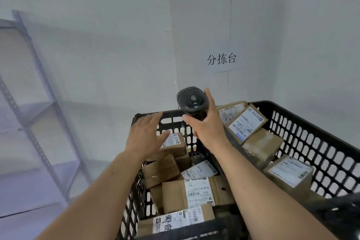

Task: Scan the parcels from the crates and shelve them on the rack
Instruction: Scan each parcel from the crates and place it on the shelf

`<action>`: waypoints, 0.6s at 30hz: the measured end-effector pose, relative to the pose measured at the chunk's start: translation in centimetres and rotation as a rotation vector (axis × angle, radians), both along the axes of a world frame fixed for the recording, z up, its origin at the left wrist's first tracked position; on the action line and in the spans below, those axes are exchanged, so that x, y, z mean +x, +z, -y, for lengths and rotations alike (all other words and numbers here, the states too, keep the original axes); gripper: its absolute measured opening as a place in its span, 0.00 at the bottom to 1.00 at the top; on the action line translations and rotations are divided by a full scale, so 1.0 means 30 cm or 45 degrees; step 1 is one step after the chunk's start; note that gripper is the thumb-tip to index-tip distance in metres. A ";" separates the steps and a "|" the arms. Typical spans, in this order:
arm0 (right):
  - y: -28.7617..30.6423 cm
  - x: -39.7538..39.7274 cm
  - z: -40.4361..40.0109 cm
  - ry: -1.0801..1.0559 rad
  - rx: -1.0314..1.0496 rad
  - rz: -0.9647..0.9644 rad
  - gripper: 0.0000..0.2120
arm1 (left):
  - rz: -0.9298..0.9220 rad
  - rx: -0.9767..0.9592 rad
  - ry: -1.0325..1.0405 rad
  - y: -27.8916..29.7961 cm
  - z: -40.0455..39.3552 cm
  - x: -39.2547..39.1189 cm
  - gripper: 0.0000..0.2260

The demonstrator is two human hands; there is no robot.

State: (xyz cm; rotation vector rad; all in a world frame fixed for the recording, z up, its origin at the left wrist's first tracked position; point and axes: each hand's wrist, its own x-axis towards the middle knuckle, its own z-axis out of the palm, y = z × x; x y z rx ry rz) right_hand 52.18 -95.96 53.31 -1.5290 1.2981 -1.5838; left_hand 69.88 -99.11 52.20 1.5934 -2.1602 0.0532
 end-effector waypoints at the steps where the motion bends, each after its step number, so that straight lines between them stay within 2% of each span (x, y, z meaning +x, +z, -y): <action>1: -0.020 0.010 0.025 0.009 0.031 0.007 0.45 | 0.015 0.020 0.001 -0.019 0.033 0.003 0.29; 18: -0.204 -0.002 0.395 -0.033 0.275 -0.111 0.46 | 0.225 0.350 -0.045 -0.279 0.486 -0.052 0.31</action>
